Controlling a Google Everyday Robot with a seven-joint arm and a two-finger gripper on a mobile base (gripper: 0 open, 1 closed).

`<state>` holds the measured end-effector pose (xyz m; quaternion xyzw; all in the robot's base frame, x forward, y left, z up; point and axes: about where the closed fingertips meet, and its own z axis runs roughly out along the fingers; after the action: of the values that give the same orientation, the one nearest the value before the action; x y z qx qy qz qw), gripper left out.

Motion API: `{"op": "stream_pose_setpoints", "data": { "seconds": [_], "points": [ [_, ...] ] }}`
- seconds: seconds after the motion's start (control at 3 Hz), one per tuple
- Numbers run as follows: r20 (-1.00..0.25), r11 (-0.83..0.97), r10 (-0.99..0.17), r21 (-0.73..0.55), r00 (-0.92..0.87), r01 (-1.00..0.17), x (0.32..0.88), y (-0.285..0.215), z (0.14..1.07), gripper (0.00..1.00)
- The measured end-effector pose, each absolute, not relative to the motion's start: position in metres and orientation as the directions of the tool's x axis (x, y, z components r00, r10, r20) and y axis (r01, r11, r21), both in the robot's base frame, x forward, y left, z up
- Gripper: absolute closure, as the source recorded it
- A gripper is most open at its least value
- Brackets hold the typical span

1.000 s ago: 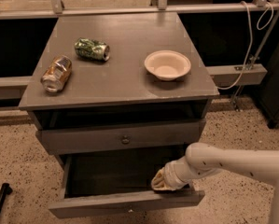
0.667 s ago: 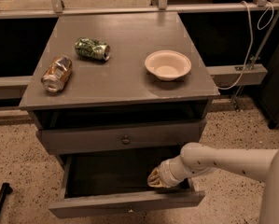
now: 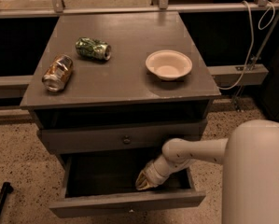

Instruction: Open middle drawer

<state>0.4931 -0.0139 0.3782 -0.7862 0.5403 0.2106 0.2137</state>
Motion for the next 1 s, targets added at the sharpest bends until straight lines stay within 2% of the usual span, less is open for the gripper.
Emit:
{"op": "stream_pose_setpoints", "data": {
  "seconds": [0.33, 0.67, 1.0],
  "points": [
    [-0.585, -0.4, -0.747, 0.018, 0.315, -0.916, 0.457, -0.009, 0.37, 0.95],
    [-0.585, -0.4, -0.747, 0.018, 0.315, -0.916, 0.457, -0.009, 0.37, 1.0],
    [-0.598, -0.408, -0.749, 0.081, 0.283, -0.909, 0.429, -0.018, 0.381, 1.0]
  ]
}}
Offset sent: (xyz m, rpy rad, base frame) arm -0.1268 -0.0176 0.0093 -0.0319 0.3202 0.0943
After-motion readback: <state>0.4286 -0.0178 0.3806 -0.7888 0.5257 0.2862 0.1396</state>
